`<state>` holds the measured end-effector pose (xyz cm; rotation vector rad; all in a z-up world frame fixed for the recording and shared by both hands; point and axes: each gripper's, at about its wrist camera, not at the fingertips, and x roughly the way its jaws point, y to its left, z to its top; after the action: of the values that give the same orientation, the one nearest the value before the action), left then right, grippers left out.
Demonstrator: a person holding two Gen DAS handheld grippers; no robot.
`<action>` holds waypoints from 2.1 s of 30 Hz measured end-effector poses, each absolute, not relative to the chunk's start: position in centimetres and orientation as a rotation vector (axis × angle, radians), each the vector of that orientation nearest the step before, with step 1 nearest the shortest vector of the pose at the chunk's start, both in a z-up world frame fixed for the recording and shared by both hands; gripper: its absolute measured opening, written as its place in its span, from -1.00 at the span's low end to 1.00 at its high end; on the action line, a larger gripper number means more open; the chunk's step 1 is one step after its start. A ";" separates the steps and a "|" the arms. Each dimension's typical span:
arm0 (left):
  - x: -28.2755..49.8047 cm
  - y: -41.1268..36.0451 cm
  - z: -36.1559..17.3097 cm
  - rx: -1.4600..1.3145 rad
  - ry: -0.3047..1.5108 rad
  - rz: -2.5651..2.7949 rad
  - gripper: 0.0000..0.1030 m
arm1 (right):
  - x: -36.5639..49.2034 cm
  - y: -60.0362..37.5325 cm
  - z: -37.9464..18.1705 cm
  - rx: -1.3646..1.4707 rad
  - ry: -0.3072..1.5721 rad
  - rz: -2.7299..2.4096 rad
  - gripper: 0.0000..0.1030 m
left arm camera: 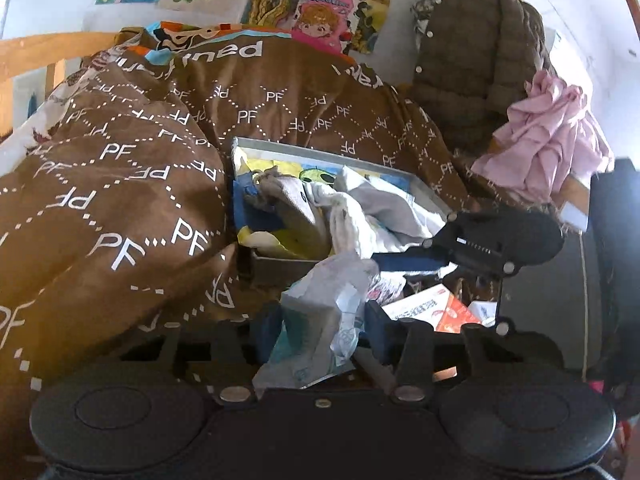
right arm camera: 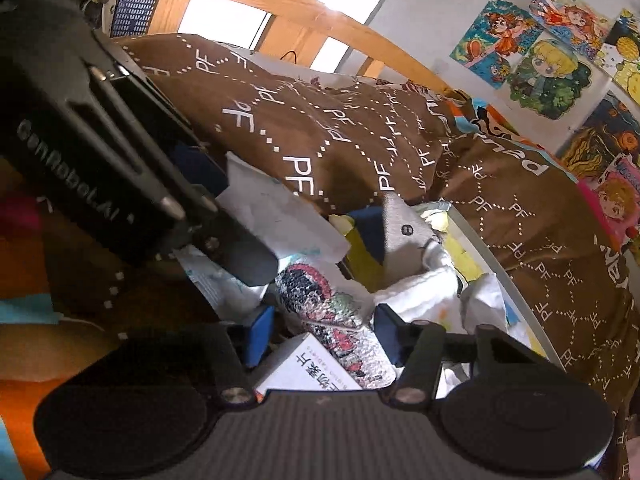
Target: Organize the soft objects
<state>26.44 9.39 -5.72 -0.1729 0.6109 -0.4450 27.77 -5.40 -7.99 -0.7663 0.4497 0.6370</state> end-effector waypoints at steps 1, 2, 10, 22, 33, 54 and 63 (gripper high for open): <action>26.5 9.5 -5.8 -0.180 0.615 -0.447 -0.11 | 27.8 -5.4 -7.9 -0.765 0.452 0.638 0.05; 26.5 9.4 -5.8 -0.177 0.618 -0.444 -0.14 | 27.8 -5.4 -7.8 -0.763 0.455 0.640 0.00; 27.1 10.7 -5.4 -0.193 0.627 -0.334 -0.33 | 28.9 -5.1 -7.1 -0.793 0.506 0.689 0.03; 27.3 11.0 -5.8 -0.180 0.631 -0.309 -0.38 | 31.2 -4.4 -8.3 -0.831 0.509 0.694 0.30; 27.1 11.4 -5.8 -0.211 0.610 -0.298 -0.42 | 29.2 -4.6 -7.6 -0.853 0.465 0.718 -0.31; 24.5 12.6 -2.5 -0.287 0.480 -0.187 -0.43 | 25.2 -5.6 -5.3 -0.876 0.249 0.606 -0.75; 25.0 10.0 -0.5 -0.255 0.409 -0.176 -0.43 | 26.1 -10.0 -0.9 -0.608 0.200 0.545 -0.75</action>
<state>25.02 9.99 -0.47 -0.2546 0.4086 -0.1761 26.12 -9.99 -0.90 -0.6078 0.1996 0.5455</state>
